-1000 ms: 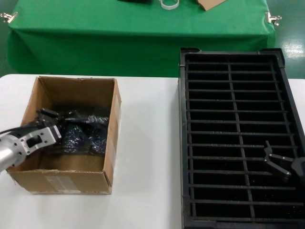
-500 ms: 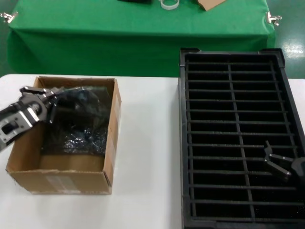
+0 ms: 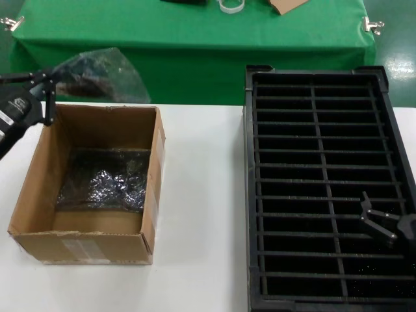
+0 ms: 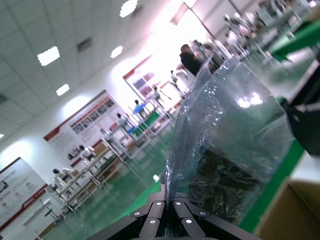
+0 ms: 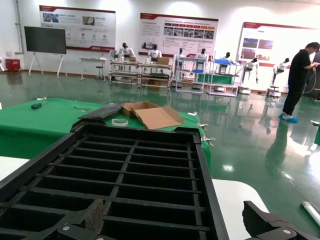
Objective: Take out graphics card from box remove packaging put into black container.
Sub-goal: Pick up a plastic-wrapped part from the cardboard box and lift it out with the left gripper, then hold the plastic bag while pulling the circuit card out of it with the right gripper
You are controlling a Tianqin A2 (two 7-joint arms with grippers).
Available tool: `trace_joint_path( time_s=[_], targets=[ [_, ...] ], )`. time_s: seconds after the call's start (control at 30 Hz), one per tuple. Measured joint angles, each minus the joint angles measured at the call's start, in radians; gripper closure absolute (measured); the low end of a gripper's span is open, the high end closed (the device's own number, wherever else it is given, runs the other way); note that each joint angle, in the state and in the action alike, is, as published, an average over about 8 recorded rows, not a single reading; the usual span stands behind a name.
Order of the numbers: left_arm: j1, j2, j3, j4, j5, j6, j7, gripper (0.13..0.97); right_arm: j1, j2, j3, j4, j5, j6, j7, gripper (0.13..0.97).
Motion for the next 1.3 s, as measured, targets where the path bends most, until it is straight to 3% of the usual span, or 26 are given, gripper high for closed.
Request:
trace_joint_path(
  time_s=[0.27,0.5,0.77,0.97,1.13,1.3],
  targets=[
    [-0.032,0.024,-0.045,0.036,-0.057,0.076,-0.048,0.958,0.0,0.0,0.0,0.0,0.0,0.0,0.0,0.129],
    [-0.027,0.04,-0.064,0.014,-0.086,0.126,-0.087,0.958,0.016,0.035,-0.049,0.001,0.039,0.035,-0.012,0.129],
    [-0.019,0.036,-0.055,0.008,-0.087,0.193,-0.097,0.958,0.192,0.225,-0.355,-0.037,0.331,0.174,-0.132,0.129],
    [-0.041,0.024,-0.026,0.051,-0.067,0.271,-0.065,0.958,0.413,0.309,-0.607,-0.144,0.531,0.163,-0.207,0.129],
    [-0.074,0.023,0.012,0.114,-0.037,0.349,-0.004,0.958,0.597,0.315,-0.787,-0.261,0.563,0.095,-0.172,0.129],
    [-0.139,0.024,0.052,0.235,0.005,0.416,0.092,0.958,0.743,0.286,-0.917,-0.372,0.516,0.009,-0.093,0.129]
  ],
)
